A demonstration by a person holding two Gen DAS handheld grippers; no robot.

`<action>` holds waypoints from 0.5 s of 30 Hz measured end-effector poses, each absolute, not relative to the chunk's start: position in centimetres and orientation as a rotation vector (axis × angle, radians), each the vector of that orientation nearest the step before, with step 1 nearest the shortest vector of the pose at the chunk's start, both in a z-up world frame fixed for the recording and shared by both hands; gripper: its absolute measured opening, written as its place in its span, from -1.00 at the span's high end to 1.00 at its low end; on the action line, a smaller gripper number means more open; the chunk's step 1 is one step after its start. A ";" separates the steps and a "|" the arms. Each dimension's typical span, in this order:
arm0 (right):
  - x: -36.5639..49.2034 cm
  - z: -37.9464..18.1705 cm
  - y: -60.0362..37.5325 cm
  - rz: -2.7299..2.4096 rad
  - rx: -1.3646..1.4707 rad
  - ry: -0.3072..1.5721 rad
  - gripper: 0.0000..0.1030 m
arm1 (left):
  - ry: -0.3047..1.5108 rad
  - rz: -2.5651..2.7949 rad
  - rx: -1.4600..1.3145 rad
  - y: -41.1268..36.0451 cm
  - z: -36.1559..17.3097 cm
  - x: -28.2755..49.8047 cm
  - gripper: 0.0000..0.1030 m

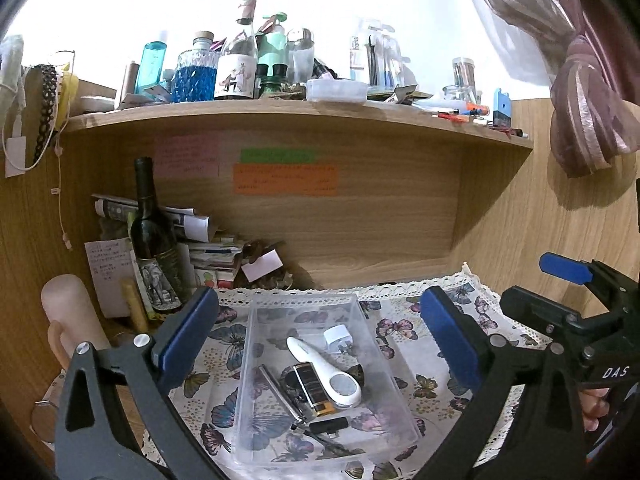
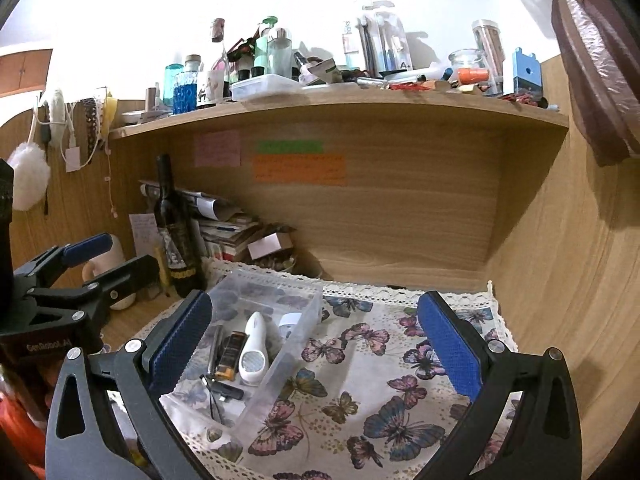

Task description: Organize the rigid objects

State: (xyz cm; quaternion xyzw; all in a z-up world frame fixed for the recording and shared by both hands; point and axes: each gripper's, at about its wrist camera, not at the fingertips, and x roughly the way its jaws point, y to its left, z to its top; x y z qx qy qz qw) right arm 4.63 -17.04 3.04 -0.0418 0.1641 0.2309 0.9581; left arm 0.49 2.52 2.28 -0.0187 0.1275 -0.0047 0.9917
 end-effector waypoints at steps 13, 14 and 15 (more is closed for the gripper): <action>4.5 3.0 -17.4 0.466 -0.073 0.336 -1.00 | 0.262 -0.033 -0.029 1.9 2.0 0.4 -0.99; 4.5 3.0 -17.4 0.465 -0.072 0.337 -1.00 | 0.261 -0.034 -0.027 1.9 2.0 0.4 -0.99; 4.5 3.0 -17.4 0.465 -0.071 0.338 -1.00 | 0.260 -0.035 -0.024 1.9 2.0 0.4 -0.99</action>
